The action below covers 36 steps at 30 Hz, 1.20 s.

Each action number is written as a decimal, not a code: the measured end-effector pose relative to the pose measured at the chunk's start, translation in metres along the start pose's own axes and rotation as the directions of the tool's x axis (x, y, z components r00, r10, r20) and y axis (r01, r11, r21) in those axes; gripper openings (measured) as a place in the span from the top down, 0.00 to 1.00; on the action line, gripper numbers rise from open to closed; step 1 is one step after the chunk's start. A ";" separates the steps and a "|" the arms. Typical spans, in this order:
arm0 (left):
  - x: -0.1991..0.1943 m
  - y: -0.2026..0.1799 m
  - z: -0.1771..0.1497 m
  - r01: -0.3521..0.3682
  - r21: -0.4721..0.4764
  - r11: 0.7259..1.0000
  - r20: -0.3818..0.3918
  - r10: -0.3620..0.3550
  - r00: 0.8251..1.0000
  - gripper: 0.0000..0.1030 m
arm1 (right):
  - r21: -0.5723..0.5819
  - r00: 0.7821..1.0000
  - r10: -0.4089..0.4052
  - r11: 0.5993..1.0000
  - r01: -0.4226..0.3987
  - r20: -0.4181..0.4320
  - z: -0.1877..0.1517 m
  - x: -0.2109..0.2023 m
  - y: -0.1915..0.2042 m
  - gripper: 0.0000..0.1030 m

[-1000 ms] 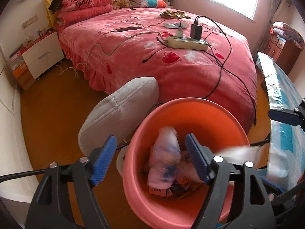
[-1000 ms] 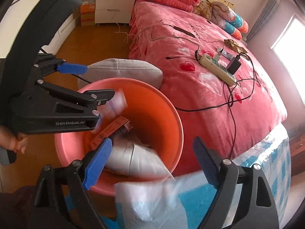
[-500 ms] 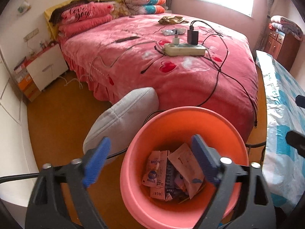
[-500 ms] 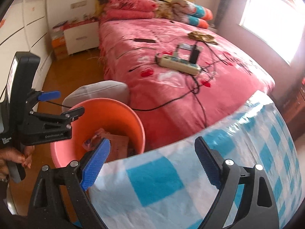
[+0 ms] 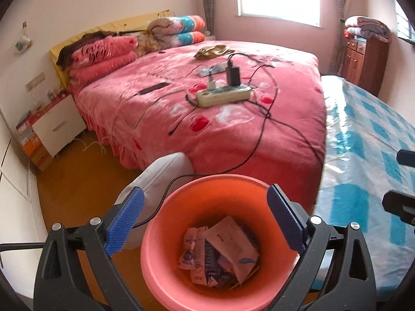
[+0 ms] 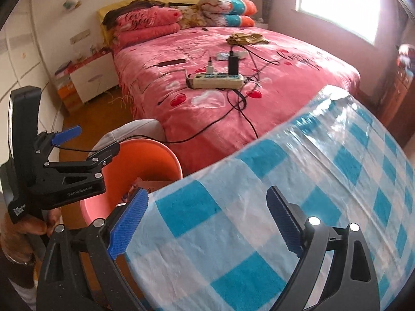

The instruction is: Collect trash

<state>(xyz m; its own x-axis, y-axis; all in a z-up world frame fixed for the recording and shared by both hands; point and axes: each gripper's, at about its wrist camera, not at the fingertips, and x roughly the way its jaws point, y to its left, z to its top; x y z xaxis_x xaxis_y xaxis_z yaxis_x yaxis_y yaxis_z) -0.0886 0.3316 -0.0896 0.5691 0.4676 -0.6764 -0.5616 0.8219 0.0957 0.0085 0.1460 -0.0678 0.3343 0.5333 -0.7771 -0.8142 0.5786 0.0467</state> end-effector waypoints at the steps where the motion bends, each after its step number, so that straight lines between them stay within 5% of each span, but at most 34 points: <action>1: -0.003 -0.004 0.001 0.004 0.007 1.000 0.010 -0.004 1.000 0.07 | 0.012 1.000 0.000 1.000 0.000 0.002 -0.001 -0.003 -0.004 0.09; 21: -0.056 -0.065 0.020 0.058 0.121 0.991 0.102 -0.071 0.992 0.05 | 0.187 0.994 -0.056 0.982 0.038 0.094 -0.041 -0.067 -0.053 0.09; 36: -0.088 -0.130 0.035 0.096 0.232 0.968 0.124 -0.127 0.984 0.04 | 0.366 0.973 -0.145 0.928 0.070 0.180 -0.083 -0.105 -0.116 0.08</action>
<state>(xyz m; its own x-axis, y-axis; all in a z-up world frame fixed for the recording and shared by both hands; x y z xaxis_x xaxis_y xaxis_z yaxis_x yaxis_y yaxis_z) -0.0452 0.1947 -0.0169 0.7055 0.3963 -0.5876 -0.3499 0.9157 0.1974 0.0284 -0.0287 -0.0440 0.5285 0.5461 -0.6499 -0.5584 0.8003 0.2184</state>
